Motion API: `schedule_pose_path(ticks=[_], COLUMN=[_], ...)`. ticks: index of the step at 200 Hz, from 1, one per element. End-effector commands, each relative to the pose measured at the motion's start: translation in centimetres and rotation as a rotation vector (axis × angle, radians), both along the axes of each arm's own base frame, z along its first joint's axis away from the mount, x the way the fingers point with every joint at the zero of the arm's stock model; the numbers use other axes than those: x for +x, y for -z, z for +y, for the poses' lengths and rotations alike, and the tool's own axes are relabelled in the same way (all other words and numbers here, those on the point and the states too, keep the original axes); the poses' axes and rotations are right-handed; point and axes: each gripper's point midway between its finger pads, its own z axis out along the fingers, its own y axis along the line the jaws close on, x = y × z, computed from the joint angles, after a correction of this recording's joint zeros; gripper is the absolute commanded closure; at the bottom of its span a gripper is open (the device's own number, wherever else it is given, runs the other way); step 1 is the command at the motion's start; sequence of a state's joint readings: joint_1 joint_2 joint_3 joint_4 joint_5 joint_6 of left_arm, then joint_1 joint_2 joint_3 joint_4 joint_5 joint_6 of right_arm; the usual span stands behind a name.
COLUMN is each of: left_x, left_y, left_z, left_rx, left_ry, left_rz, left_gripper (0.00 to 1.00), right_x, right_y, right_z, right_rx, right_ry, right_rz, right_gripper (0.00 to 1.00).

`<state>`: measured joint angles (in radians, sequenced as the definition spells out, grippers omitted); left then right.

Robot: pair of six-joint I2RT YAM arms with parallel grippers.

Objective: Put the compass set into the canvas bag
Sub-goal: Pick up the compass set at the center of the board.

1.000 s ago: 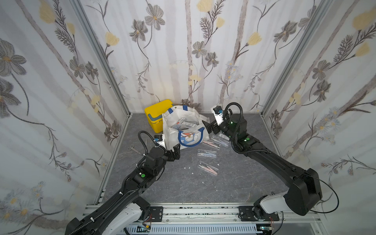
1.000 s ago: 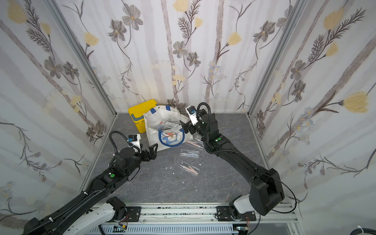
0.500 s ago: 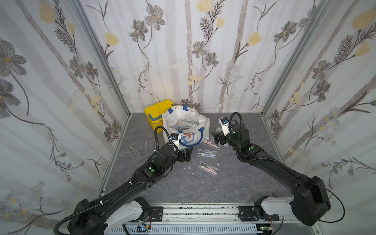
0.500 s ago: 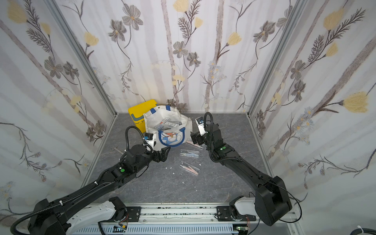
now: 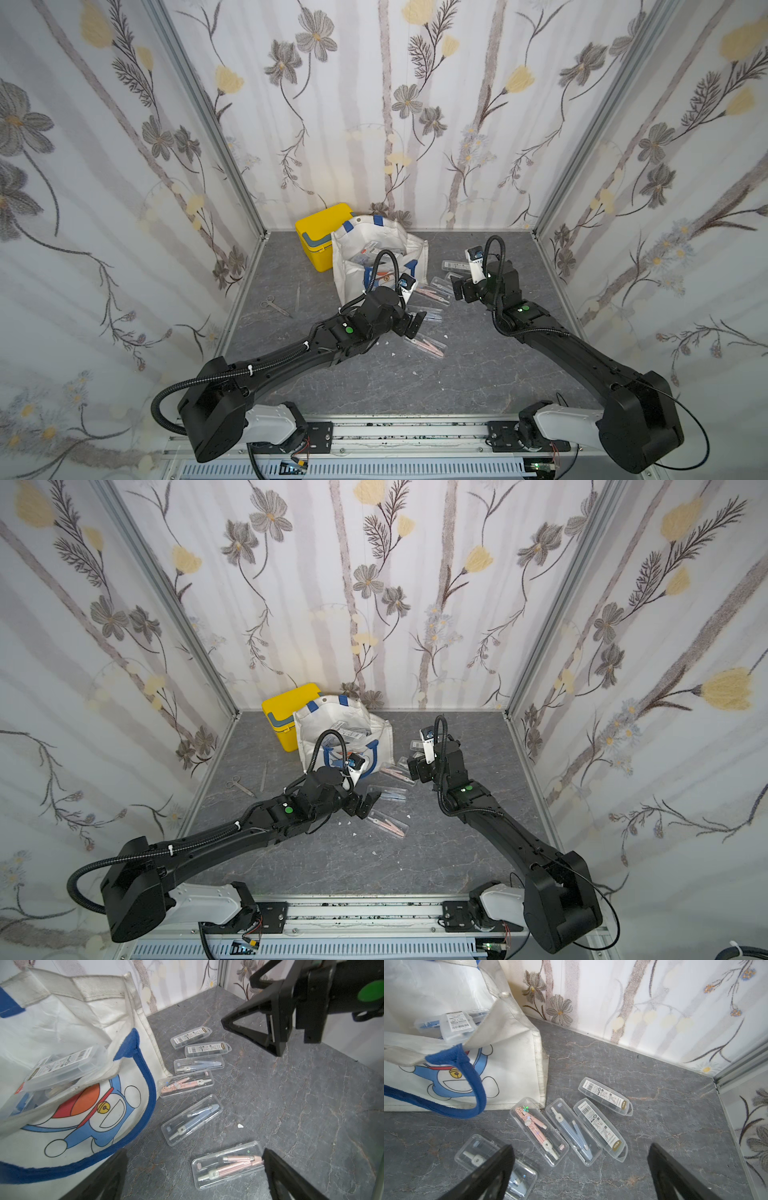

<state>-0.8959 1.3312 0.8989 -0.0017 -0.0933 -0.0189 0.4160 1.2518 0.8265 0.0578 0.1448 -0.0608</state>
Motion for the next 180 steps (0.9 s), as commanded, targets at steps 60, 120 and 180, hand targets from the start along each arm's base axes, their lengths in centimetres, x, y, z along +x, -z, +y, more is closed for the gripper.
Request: schedule_pose_path(ticks=[60, 120, 180], left_x=[-1.3, -2.5, -2.1], left_y=[2.3, 6.9, 12.2], left_z=[-3.4, -4.9, -5.0], left_rx=[0.162, 0.355, 0.579], left_ry=[0.218, 0.420, 0.532], left_rz=[-0.074, -0.025, 0.065], left_gripper=[0.00, 0.01, 0.06], right_x=[0.1, -0.2, -0.7], right_y=[1.3, 3.7, 5.0], right_z=[-2.9, -3.8, -4.0], right_rx=[0.016, 0.026, 0.049], right_ry=[0.075, 0.086, 0.083], right_rz=[0.011, 0.052, 0.069], right_gripper=[0.01, 0.01, 0.01])
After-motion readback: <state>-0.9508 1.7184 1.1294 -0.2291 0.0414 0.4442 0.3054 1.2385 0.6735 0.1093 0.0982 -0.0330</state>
